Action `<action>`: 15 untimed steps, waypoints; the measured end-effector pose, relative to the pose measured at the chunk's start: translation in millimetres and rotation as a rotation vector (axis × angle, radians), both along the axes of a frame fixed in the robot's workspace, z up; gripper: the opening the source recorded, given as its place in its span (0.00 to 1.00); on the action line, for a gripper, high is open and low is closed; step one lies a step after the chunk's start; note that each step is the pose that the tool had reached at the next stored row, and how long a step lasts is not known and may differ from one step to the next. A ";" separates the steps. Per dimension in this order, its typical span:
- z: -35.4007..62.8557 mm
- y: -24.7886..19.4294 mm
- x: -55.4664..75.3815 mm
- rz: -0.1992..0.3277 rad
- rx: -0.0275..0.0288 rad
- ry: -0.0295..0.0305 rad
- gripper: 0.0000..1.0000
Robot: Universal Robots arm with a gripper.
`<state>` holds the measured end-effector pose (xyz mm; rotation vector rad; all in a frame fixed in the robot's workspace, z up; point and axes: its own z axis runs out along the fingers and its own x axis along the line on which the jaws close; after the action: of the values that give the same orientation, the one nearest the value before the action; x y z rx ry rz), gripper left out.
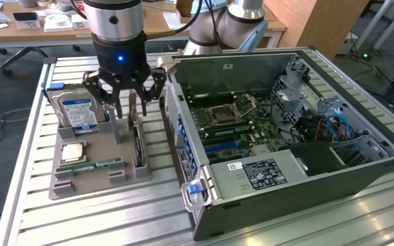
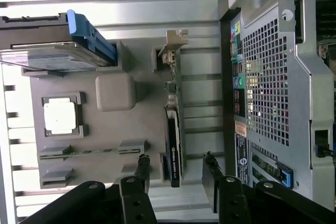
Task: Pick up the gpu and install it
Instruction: 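Pick up the gpu and move the gpu toward the slot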
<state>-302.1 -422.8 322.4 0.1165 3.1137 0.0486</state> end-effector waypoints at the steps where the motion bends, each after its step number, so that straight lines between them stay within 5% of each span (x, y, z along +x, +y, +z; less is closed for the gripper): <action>1: -1.3 0.0 0.0 0.000 0.0000 0.0000 0.53; 15: -17.5 0.0 0.0 0.000 0.0000 0.0000 0.53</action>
<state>-302.1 -422.8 305.0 0.1165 3.1137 0.0485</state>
